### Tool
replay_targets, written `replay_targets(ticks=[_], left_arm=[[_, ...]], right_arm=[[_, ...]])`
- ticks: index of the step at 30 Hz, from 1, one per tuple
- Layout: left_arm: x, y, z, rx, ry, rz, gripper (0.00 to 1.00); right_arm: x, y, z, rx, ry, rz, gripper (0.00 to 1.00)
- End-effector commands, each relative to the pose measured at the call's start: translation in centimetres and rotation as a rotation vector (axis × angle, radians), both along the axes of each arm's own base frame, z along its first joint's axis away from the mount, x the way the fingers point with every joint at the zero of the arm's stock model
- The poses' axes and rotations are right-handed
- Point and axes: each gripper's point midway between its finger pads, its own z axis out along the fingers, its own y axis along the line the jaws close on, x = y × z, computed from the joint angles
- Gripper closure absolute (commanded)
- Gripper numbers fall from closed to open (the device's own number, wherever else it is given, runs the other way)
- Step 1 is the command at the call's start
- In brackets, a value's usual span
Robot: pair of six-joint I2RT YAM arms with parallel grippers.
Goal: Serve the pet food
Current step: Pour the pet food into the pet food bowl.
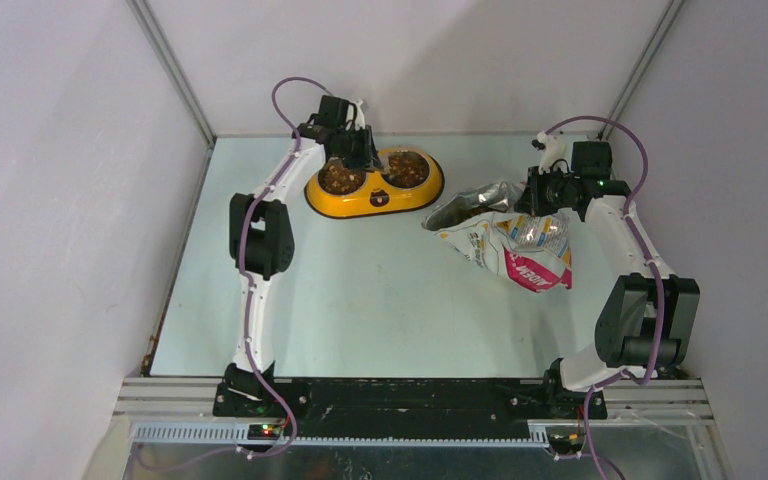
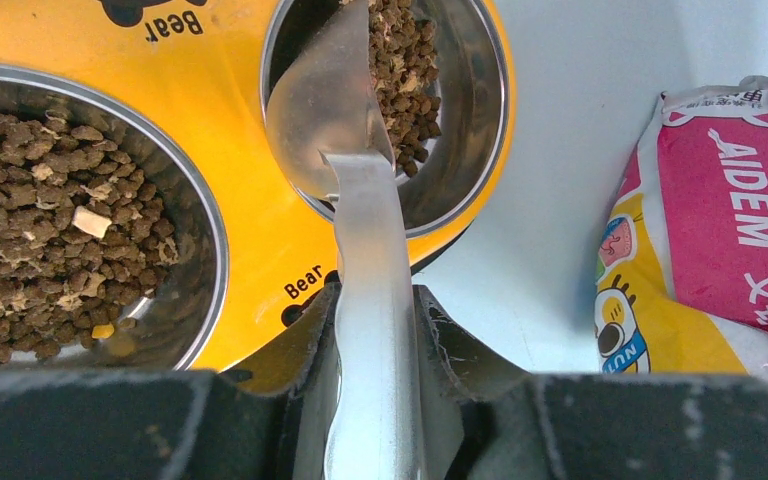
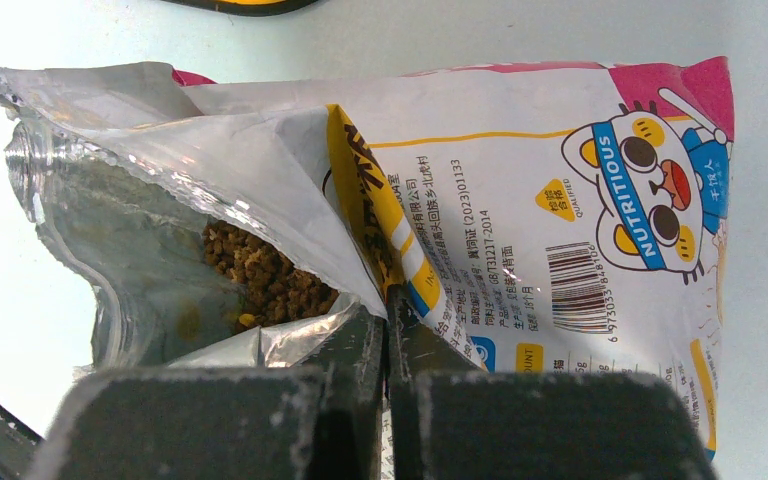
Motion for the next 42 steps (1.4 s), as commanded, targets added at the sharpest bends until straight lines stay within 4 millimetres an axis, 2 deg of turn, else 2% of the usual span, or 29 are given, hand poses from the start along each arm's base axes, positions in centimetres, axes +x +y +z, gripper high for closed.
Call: replay_targets(ticks=[1, 8, 19, 42], left_arm=[[0.0, 0.0, 3.6, 0.013, -0.084, -0.016, 1.00], [-0.3, 0.4, 4.9, 0.030, -0.107, -0.019, 1.00], [-0.8, 0.7, 5.5, 0.071, -0.119, -0.021, 1.00], [-1.5, 1.2, 9.1, 0.074, -0.184, -0.018, 1.00]], right_arm=[[-0.7, -2.7, -0.4, -0.079, 0.036, -0.072, 1.00], [-0.7, -2.7, -0.4, -0.079, 0.035, -0.072, 1.00], [-0.7, -2.7, -0.3, -0.079, 0.035, -0.072, 1.00], [-0.8, -2.6, -0.2, -0.078, 0.034, -0.070, 1.00]])
